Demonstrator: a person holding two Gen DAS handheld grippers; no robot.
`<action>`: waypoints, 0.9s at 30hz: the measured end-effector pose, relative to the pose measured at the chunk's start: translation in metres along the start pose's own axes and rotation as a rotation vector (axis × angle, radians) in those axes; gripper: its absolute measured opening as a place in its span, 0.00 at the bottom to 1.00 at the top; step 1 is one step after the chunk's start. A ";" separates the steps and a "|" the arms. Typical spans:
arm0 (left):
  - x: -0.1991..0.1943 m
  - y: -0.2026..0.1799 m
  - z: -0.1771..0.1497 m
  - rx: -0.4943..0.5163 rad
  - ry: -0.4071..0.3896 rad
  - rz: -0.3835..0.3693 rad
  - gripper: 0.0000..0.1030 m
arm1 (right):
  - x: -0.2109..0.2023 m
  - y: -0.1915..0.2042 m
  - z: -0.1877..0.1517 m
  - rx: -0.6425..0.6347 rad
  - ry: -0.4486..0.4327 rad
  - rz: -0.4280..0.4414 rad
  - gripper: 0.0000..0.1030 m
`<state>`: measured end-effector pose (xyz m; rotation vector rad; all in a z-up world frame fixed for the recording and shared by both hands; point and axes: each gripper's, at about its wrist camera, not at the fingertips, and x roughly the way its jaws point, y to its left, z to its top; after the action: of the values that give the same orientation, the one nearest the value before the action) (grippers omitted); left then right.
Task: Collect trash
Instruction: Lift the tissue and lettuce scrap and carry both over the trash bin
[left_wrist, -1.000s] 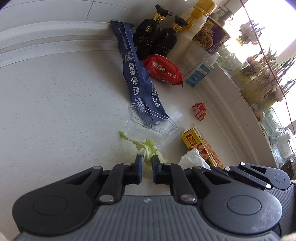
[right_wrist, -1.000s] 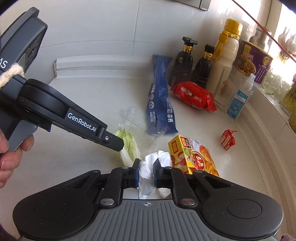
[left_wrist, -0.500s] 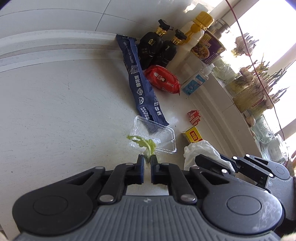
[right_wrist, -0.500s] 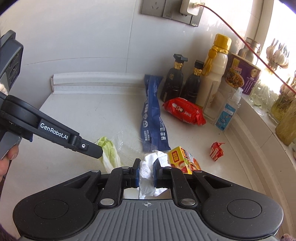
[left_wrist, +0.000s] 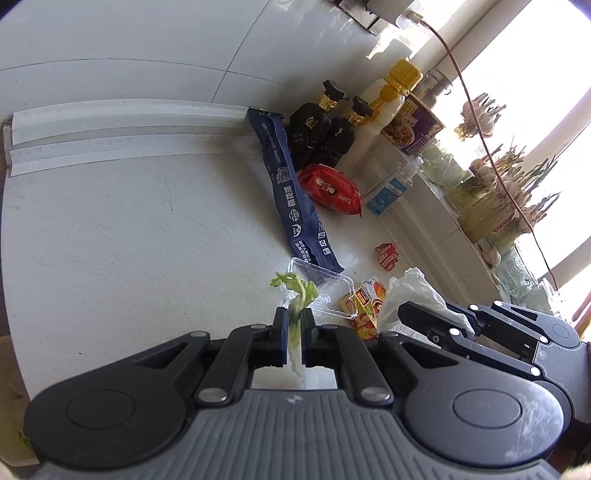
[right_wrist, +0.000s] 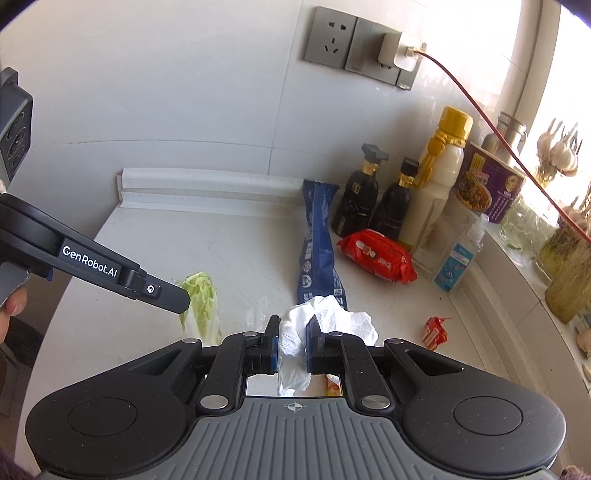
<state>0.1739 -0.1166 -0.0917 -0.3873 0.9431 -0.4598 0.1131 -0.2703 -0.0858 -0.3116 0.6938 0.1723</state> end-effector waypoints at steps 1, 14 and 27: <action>-0.003 0.001 0.001 0.000 -0.007 0.001 0.06 | -0.001 0.002 0.002 -0.003 -0.005 0.002 0.10; -0.051 0.025 0.006 -0.015 -0.107 0.025 0.06 | -0.008 0.038 0.033 -0.044 -0.066 0.046 0.10; -0.102 0.070 0.013 -0.044 -0.189 0.118 0.06 | 0.001 0.098 0.058 -0.050 -0.109 0.152 0.10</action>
<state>0.1471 -0.0018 -0.0510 -0.4054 0.7883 -0.2897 0.1236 -0.1590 -0.0668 -0.2951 0.6057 0.3495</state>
